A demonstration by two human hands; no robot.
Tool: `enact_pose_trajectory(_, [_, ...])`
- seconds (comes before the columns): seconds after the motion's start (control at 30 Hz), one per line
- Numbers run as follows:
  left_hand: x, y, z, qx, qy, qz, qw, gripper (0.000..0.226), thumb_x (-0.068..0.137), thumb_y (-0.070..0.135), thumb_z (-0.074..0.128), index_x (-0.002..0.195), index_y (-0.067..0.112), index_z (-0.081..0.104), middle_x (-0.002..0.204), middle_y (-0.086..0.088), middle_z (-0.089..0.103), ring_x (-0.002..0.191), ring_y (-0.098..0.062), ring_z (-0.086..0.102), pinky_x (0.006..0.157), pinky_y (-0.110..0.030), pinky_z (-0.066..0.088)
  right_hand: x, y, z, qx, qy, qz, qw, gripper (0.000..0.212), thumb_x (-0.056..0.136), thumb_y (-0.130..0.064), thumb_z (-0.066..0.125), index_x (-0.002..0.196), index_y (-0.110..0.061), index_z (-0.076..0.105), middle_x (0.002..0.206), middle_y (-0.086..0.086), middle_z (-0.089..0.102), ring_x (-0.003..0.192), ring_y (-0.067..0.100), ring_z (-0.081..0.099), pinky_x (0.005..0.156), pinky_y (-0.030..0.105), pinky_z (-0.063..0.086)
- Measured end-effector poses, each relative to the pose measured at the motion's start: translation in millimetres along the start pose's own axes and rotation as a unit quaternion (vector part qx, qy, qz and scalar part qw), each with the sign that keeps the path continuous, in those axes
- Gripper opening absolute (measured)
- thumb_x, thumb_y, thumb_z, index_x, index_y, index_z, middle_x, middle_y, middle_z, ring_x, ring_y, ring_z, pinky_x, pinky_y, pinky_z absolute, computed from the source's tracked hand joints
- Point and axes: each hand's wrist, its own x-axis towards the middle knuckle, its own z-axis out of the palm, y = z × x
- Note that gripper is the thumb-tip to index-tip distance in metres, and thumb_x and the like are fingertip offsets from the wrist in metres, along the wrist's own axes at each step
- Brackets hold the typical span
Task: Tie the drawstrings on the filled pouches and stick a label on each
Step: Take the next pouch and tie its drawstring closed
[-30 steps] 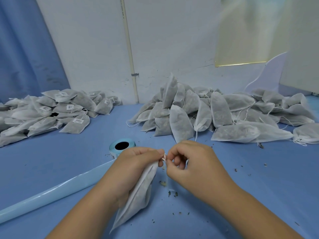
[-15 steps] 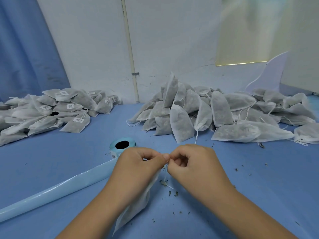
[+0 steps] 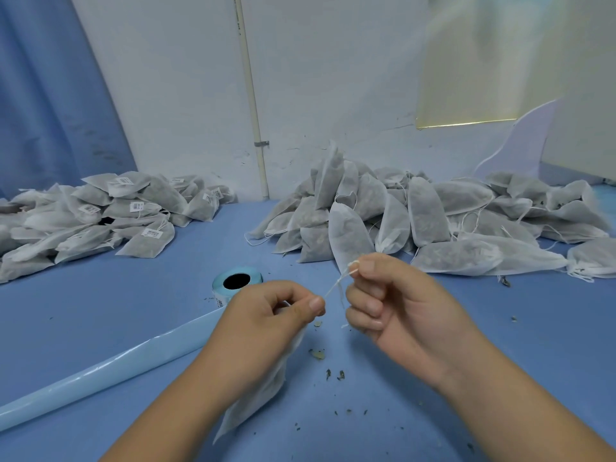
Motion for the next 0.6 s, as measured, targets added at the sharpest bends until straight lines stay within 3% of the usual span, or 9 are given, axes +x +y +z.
enact_pose_trajectory(0.13, [0.3, -2.8, -0.9, 0.002, -0.002, 0.010, 1.000, 0.014, 0.085, 0.029, 0.070, 0.071, 0.029, 0.072, 0.056, 0.005, 0.046, 0.050, -0.005, 0.035, 0.046, -0.010, 0.032, -0.7, -1.9, -0.1, 0.061, -0.033, 0.070, 0.995, 0.009, 0.063, -0.006, 0.063, 0.057, -0.012, 0.058, 0.053, -0.004, 0.025, 0.042, 0.009, 0.026, 0.040, 0.021, 0.021])
enact_pose_trajectory(0.3, [7.2, -11.8, -10.5, 0.027, 0.018, 0.007, 0.999, 0.018, 0.086, 0.028, 0.072, 0.069, 0.033, 0.072, 0.054, 0.007, 0.044, 0.049, -0.004, 0.035, 0.047, -0.010, 0.030, 0.0, -13.3, -9.2, -0.013, -0.047, 0.180, 0.983, 0.005, 0.062, -0.015, 0.052, 0.058, -0.012, 0.053, 0.053, -0.004, 0.023, 0.043, 0.011, 0.021, 0.041, 0.022, 0.018])
enact_pose_trajectory(0.47, [3.0, -13.6, -8.9, 0.023, -0.032, 0.008, 0.999, 0.008, 0.078, 0.040, 0.080, 0.076, 0.037, 0.073, 0.067, 0.012, 0.062, 0.060, -0.003, 0.052, 0.057, -0.009, 0.039, 1.7, -15.7, -12.0, 0.032, -0.024, 0.123, 0.992, 0.005, 0.062, -0.010, 0.059, 0.061, -0.012, 0.054, 0.056, -0.004, 0.022, 0.044, 0.011, 0.023, 0.041, 0.022, 0.020])
enact_pose_trajectory(0.6, [-3.3, -15.3, -11.5, 0.019, -0.126, -0.010, 0.992, 0.034, 0.069, 0.043, 0.077, 0.099, 0.050, 0.064, 0.095, 0.020, 0.066, 0.074, 0.000, 0.062, 0.065, -0.010, 0.045, 5.2, -22.1, -18.0, 0.055, 0.049, 0.056, 0.996, 0.006, 0.061, -0.011, 0.059, 0.060, -0.013, 0.053, 0.056, -0.004, 0.023, 0.045, 0.010, 0.023, 0.042, 0.021, 0.019])
